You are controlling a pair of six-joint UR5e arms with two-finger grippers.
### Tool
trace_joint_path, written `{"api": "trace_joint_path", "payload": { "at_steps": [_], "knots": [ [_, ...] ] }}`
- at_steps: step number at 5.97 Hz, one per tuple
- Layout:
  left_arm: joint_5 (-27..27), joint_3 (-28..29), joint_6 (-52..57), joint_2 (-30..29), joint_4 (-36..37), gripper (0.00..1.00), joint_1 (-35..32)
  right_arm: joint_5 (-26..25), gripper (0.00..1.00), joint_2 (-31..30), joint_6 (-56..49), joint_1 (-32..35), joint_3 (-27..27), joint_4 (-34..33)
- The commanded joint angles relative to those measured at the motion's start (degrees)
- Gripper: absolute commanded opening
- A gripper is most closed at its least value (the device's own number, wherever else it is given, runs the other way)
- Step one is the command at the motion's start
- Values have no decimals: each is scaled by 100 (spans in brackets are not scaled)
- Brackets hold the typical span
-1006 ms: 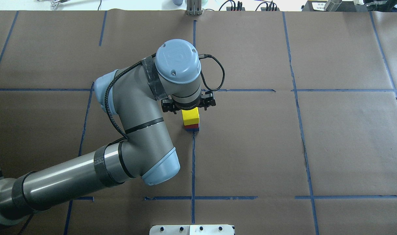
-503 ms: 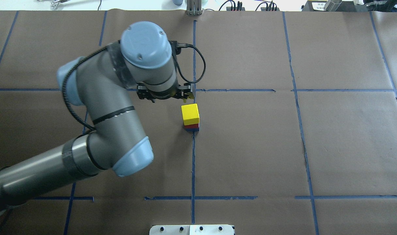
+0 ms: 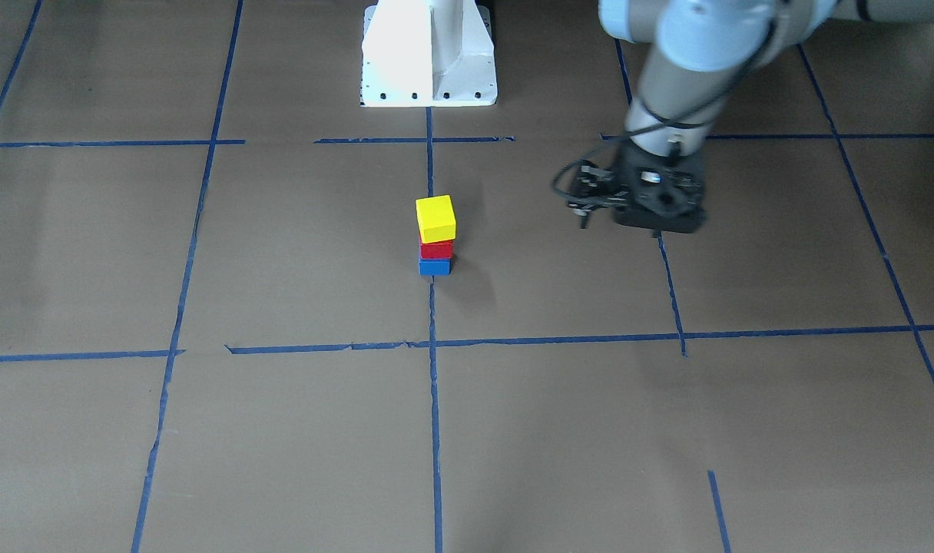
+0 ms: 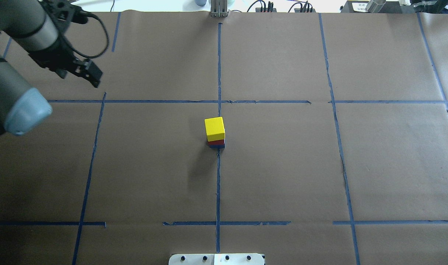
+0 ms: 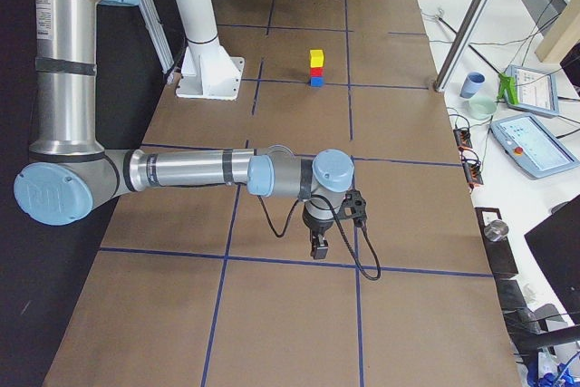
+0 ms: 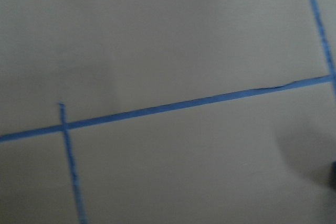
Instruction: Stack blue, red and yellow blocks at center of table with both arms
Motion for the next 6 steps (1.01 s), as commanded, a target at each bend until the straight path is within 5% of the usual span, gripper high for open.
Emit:
{"api": "trace_joint_path", "payload": {
  "at_steps": [1,3,6],
  "knots": [
    [-352,232,2259,1126,2,100,-1514,0,100,7,2,0,-62,198],
    [-683,584,3117,1769,-15,100,-2695,9,100,16,11,0,-116,235],
    [-713,602,3096,2774,-86,100,-2831,0,100,7,2,0,-116,244]
  ]
}}
